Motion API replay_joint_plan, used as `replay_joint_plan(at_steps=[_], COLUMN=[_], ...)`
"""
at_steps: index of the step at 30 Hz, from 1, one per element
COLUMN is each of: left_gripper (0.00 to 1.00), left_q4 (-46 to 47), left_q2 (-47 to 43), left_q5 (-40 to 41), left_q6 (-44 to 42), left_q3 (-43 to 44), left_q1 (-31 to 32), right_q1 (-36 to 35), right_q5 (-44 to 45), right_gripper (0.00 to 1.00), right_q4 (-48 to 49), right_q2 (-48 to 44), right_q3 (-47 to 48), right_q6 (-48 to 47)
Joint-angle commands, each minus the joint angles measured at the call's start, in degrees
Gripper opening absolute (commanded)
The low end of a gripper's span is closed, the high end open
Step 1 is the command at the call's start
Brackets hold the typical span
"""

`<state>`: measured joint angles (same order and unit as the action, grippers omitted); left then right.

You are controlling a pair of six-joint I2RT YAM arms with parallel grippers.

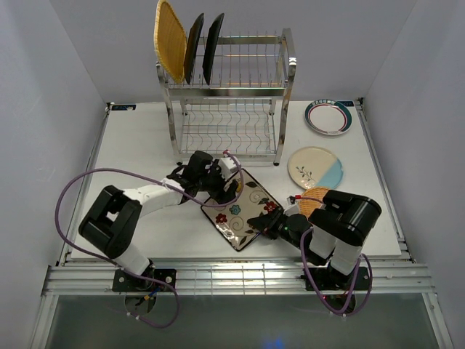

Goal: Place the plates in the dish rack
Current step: Pick up the plate at the center of the board.

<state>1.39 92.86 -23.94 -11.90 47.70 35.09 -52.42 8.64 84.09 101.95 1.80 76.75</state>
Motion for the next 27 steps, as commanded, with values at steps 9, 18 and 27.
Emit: replay_joint_plan(at_steps=[9, 18, 27], left_gripper=[0.98, 0.98, 0.98], left_q4=[-1.8, 1.6, 7.0], left_q2=[-24.5, -31.2, -37.6], left_q5=[-7.5, -2.1, 7.2], left_q6=[4.5, 6.0, 7.2], left_q3=[-3.8, -6.0, -9.6], left_q1=[-2.8, -4.3, -5.1], right_q1=[1.0, 1.0, 0.4], right_q5=[9.0, 9.5, 16.6], right_gripper=[0.08, 0.08, 0.08], right_q4=[20.1, -0.3, -46.9], right_q2=[-4.6, -18.3, -54.7], right_q3=[-18.3, -15.4, -6.0], right_q6=[-6.4, -9.6, -21.8])
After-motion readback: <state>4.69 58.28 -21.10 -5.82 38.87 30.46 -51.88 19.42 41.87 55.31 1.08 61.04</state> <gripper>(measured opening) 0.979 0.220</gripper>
